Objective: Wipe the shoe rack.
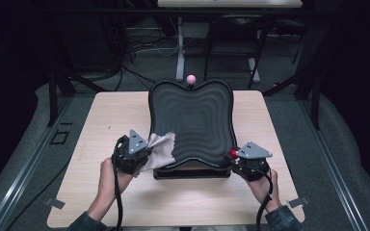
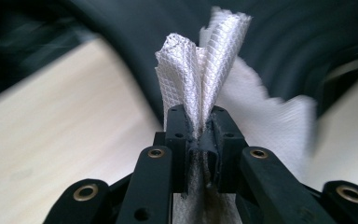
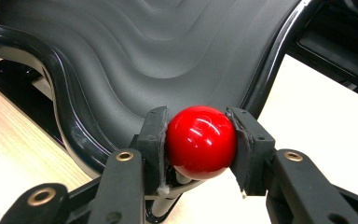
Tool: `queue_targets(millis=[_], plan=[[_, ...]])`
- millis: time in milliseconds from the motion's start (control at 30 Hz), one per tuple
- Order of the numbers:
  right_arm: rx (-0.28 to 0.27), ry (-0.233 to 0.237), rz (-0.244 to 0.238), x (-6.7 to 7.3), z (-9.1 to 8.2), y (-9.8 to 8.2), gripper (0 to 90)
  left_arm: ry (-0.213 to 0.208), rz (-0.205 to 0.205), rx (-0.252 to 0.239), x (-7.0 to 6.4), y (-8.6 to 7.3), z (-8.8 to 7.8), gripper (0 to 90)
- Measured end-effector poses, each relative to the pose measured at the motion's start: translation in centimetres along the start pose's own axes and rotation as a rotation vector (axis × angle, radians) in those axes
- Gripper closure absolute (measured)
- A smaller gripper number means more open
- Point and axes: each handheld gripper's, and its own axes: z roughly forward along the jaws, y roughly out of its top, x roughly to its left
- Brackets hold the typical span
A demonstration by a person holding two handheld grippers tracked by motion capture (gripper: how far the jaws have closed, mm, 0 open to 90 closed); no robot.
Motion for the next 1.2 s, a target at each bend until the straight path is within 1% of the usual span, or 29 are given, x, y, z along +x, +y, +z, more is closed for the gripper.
queue_targets(millis=[33, 67, 133, 267, 300, 433, 533, 600, 700, 767, 867, 933, 967, 1000, 1033, 1067, 1167, 1200], plan=[[0.001, 0.002, 0.0, 0.0, 0.0, 0.0, 60.2, -0.015, -0.016, -0.002, 0.3, -0.1, 0.0, 80.3], [0.0, -0.001, 0.002, 0.0, 0.0, 0.0, 60.2, -0.02, -0.029, -0.011, 0.4, -0.2, -0.1, 80.2], [0.0, -0.001, 0.001, 0.0, 0.0, 0.0, 60.2, -0.04, -0.055, -0.035, 0.5, -0.1, -0.6, 79.9], [0.001, 0.001, 0.001, 0.0, 0.0, 0.0, 60.2, -0.109, -0.097, -0.081, 0.2, 0.2, -1.4, 78.6], [0.001, 0.0, 0.001, 0.0, 0.0, 0.0, 60.1, -0.127, -0.115, -0.09, 0.0, 0.2, -1.4, 78.4], [0.0, -0.001, 0.0, 0.0, 0.0, 0.0, 60.2, -0.196, -0.157, -0.095, -0.7, 0.0, -1.3, 78.4], [0.0, -0.002, 0.0, 0.0, 0.0, 0.0, 60.2, -0.21, -0.166, -0.087, -1.6, -0.1, -0.9, 78.2], [0.0, -0.002, -0.001, 0.0, 0.0, 0.0, 60.1, -0.207, -0.15, -0.07, -2.3, -0.2, -0.5, 78.2], [0.001, -0.003, 0.0, 0.0, 0.0, 0.0, 60.1, -0.175, -0.119, -0.051, -3.0, -0.5, 0.0, 78.4], [0.002, -0.003, -0.001, 0.0, 0.0, 0.0, 60.2, -0.169, -0.117, -0.047, -3.3, -0.7, 0.1, 78.7], [0.001, -0.003, 0.0, 0.0, 0.0, 0.0, 60.2, -0.131, -0.075, -0.031, -4.1, -0.9, 0.4, 78.7], [0.002, -0.003, -0.001, 0.0, 0.0, 0.0, 60.1, -0.129, -0.073, -0.013, -4.3, -1.2, 0.9, 78.7], [0.002, -0.002, -0.001, 0.0, 0.0, 0.0, 60.1, -0.133, -0.082, -0.007, -4.4, -1.4, 1.1, 78.7], [0.002, -0.002, -0.002, 0.1, 0.0, 0.0, 60.2, -0.136, -0.091, -0.006, -4.4, -1.5, 1.2, 78.8], [0.002, -0.002, -0.002, 0.1, 0.0, 0.0, 60.1, -0.134, -0.093, -0.007, -4.5, -1.6, 1.3, 78.8], [0.001, -0.011, -0.004, 0.1, 0.0, 0.0, 60.1, -0.129, -0.091, -0.008, -4.5, -1.6, 1.4, 78.8], [0.003, 0.003, -0.005, 0.0, 0.0, 0.0, 60.1, -0.125, -0.106, -0.019, -4.7, -1.7, 1.4, 78.8], [0.0, -0.011, -0.004, 0.1, 0.0, 0.0, 60.1, -0.126, -0.112, -0.024, -4.7, -1.8, 1.4, 78.8]])
